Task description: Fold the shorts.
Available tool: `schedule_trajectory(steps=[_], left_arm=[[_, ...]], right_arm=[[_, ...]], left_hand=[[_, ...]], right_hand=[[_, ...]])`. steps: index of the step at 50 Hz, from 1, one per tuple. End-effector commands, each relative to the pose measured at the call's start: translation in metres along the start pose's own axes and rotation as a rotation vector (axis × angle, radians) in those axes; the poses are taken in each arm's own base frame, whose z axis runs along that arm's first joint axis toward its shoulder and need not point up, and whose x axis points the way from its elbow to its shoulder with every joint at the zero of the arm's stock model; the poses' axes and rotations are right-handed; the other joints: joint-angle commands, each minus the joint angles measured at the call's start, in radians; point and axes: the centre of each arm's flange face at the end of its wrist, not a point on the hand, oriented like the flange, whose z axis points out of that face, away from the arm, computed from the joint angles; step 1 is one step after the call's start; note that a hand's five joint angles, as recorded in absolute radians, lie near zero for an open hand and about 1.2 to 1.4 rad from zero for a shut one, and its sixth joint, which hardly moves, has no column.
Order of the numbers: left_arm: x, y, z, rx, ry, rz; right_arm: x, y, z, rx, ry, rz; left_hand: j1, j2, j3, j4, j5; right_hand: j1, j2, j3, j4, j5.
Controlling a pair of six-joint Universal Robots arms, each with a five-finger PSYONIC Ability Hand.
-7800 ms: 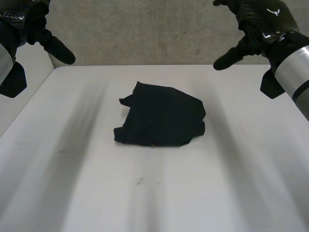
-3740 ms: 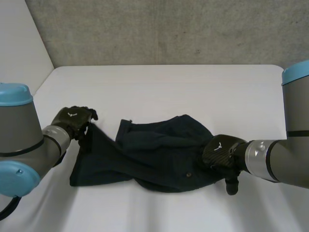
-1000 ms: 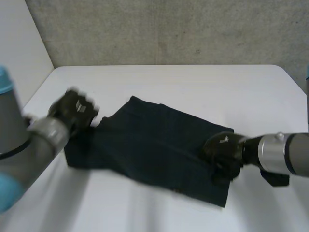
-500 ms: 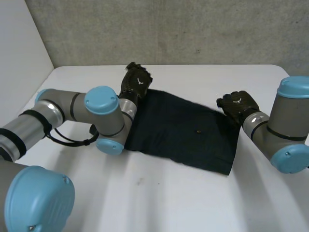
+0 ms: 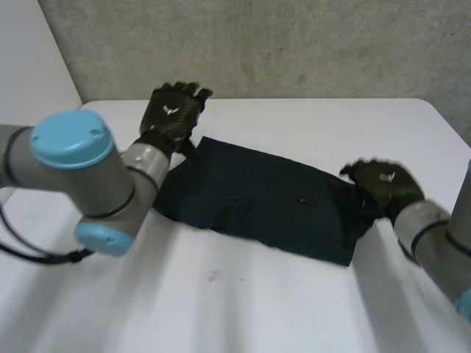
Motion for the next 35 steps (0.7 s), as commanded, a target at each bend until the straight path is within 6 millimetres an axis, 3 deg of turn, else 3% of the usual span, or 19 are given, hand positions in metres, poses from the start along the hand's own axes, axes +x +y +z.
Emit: schedule_trajectory(steps=[1,6,8,10,11,18,22,27,30,33,35], left_arm=[[-0.006,0.017,-0.036,-0.107,-0.001,-0.094],[-0.004,0.027,-0.048,-0.151,0.007,-0.099],[-0.004,0.030,-0.050,-0.162,0.006,-0.100],[-0.005,0.032,-0.051,-0.168,0.001,-0.100],[-0.006,0.032,-0.051,-0.170,-0.002,-0.100],[-0.007,0.028,-0.054,-0.165,-0.006,-0.099],[-0.010,0.019,-0.056,-0.143,-0.012,-0.098],[-0.023,0.007,-0.063,-0.116,-0.043,-0.095],[-0.028,0.003,-0.066,-0.107,-0.059,-0.094],[-0.033,-0.003,-0.070,-0.094,-0.072,-0.092],[-0.035,-0.006,-0.072,-0.085,-0.079,-0.091]], right_arm=[[-0.015,0.034,-0.006,-0.043,-0.092,0.054],[-0.018,0.045,0.005,-0.038,-0.099,0.040],[-0.017,0.051,0.014,-0.029,-0.090,0.046],[-0.016,0.053,0.018,-0.021,-0.085,0.045],[-0.016,0.052,0.020,-0.006,-0.082,0.034],[-0.010,0.046,0.021,0.010,-0.066,-0.002],[0.015,0.033,0.016,0.015,-0.002,-0.094],[0.064,0.024,0.017,-0.054,0.102,-0.298],[0.077,0.016,0.019,-0.063,0.131,-0.423],[0.076,-0.001,0.023,-0.034,0.131,-0.588],[0.056,-0.019,0.024,0.042,0.100,-0.692]], left_hand=[[0.003,-0.006,-0.018,-0.009,-0.026],[0.003,-0.006,-0.018,-0.009,-0.026],[0.003,-0.006,-0.018,-0.009,-0.026],[0.003,-0.006,-0.018,-0.009,-0.026],[0.003,-0.006,-0.018,-0.009,-0.026],[0.000,-0.009,-0.021,-0.012,-0.029],[-0.003,-0.012,-0.024,-0.015,-0.032],[-0.006,-0.015,-0.026,-0.018,-0.035],[-0.006,-0.015,-0.026,-0.018,-0.035],[-0.009,-0.018,-0.029,-0.021,-0.038],[-0.012,-0.020,-0.032,-0.024,-0.041]], right_hand=[[-0.027,-0.042,-0.037,-0.057,-0.060],[0.208,0.193,0.198,0.178,0.175],[0.431,0.415,0.421,0.401,0.398],[0.773,0.758,0.763,0.743,0.740],[1.190,1.174,1.180,1.160,1.157],[1.194,1.179,1.184,1.164,1.161],[1.194,1.179,1.184,1.164,1.161],[1.194,1.179,1.184,1.164,1.161],[1.194,1.179,1.184,1.164,1.161],[1.194,1.179,1.184,1.164,1.161],[1.194,1.179,1.184,1.164,1.161]])
